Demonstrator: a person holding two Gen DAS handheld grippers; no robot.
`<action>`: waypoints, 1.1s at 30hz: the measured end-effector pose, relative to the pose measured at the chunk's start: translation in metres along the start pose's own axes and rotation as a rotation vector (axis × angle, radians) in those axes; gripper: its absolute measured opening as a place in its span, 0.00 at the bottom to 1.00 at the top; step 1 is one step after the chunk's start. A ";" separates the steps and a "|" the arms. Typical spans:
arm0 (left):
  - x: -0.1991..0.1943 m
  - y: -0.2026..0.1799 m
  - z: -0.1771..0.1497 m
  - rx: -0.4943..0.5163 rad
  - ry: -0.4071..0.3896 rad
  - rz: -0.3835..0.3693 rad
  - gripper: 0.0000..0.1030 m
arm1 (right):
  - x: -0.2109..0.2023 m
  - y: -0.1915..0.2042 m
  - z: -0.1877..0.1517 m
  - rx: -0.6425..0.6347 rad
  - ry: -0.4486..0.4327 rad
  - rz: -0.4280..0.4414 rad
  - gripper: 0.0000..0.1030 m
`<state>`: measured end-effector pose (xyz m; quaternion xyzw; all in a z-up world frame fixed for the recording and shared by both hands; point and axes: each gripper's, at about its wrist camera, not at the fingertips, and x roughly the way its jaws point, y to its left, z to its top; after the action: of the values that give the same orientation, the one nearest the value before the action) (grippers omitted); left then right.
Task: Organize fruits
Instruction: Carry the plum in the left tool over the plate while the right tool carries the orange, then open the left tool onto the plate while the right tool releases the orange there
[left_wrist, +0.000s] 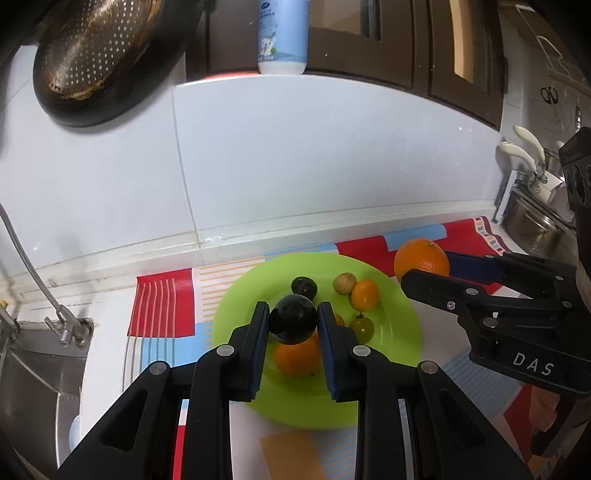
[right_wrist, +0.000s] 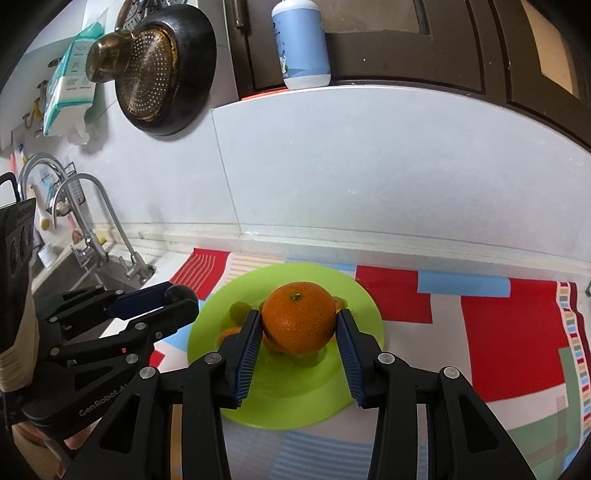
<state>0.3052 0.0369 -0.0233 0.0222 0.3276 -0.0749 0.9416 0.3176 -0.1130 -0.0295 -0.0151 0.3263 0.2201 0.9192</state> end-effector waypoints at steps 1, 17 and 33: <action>0.004 0.001 0.001 0.000 0.004 -0.001 0.26 | 0.004 -0.001 0.001 0.001 0.002 0.003 0.41; 0.054 0.009 -0.005 0.015 0.059 -0.038 0.26 | 0.061 -0.012 0.001 0.006 0.071 0.025 0.41; 0.022 0.005 -0.003 0.000 0.021 0.011 0.45 | 0.043 -0.014 -0.001 0.018 0.043 -0.017 0.48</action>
<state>0.3212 0.0389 -0.0399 0.0248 0.3373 -0.0697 0.9385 0.3522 -0.1094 -0.0579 -0.0144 0.3475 0.2092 0.9139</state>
